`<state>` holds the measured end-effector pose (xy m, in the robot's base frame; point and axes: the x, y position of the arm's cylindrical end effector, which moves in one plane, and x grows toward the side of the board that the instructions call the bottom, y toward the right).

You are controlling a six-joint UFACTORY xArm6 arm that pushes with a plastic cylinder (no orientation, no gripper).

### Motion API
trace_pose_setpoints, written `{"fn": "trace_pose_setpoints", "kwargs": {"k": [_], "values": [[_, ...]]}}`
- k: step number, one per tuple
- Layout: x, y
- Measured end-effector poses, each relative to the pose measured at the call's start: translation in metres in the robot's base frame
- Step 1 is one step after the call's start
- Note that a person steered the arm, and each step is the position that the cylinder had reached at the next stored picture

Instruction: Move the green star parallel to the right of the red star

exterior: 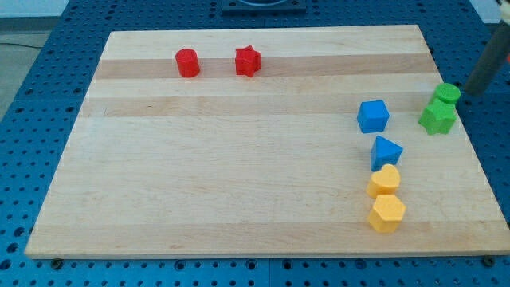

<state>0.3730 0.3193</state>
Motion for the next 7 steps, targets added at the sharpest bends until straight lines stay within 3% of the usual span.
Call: {"fn": "trace_pose_setpoints", "kwargs": {"k": [2, 4, 5, 7], "values": [[0.054, -0.026], [0.012, -0.127], [0.019, -0.126], [0.094, -0.076]]}}
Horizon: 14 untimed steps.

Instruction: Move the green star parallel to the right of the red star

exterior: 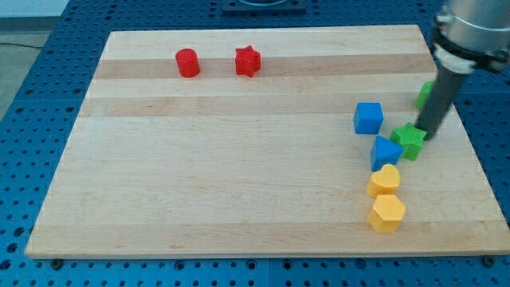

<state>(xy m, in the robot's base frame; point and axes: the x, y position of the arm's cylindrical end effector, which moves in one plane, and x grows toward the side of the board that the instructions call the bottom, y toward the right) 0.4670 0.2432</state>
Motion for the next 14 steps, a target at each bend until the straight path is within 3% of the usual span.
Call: {"fn": "trace_pose_setpoints", "kwargs": {"k": [1, 2, 4, 5, 6, 8, 9, 11, 13, 14], "values": [[0.048, 0.001], [0.053, -0.02], [-0.04, -0.031], [-0.063, -0.028], [-0.045, -0.019], [-0.03, -0.07], [-0.069, -0.108], [-0.101, -0.111], [-0.042, -0.042], [-0.051, -0.025]]}}
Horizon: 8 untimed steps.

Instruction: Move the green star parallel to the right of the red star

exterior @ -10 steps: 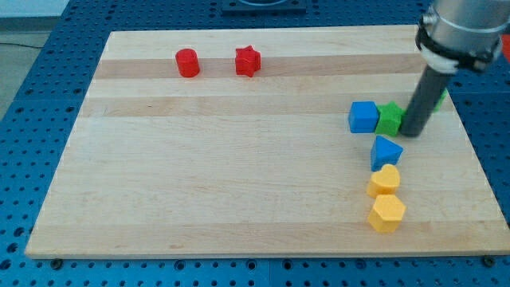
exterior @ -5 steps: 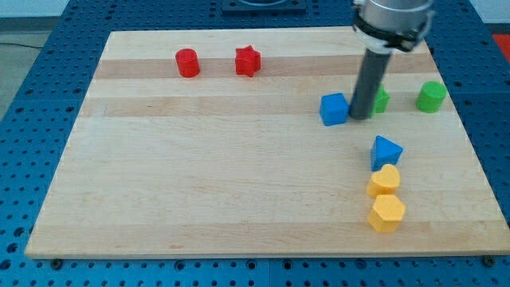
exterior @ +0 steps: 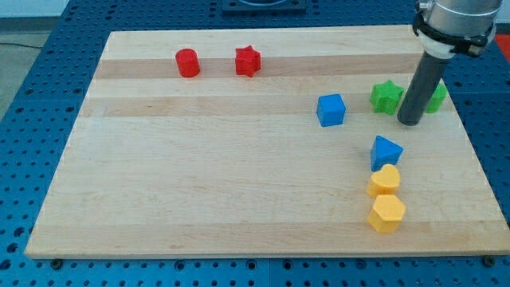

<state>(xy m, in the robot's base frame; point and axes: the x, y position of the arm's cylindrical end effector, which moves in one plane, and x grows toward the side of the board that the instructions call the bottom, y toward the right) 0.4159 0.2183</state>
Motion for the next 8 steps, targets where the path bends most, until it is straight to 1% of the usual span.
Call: {"fn": "trace_pose_setpoints", "kwargs": {"k": [1, 2, 4, 5, 6, 7, 8], "values": [[-0.058, -0.027], [-0.111, -0.081], [0.011, -0.012], [0.004, -0.053], [-0.049, -0.095], [-0.098, -0.103], [-0.126, -0.107]]}}
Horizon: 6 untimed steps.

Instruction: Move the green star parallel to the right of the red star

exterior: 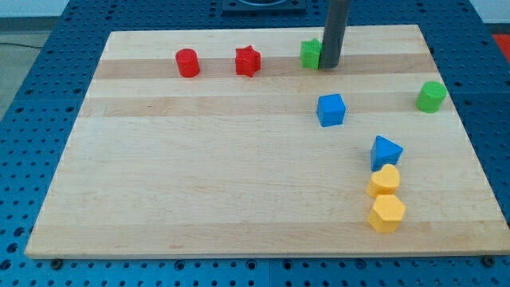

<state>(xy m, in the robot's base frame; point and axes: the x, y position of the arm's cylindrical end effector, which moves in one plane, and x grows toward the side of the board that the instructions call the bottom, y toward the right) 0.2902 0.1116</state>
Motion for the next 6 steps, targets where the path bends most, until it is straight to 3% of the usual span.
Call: {"fn": "trace_pose_setpoints", "kwargs": {"k": [1, 2, 3, 4, 5, 6], "values": [[0.018, 0.016], [-0.004, 0.047], [-0.074, 0.06], [-0.096, -0.034], [-0.067, -0.063], [-0.042, -0.038]]}}
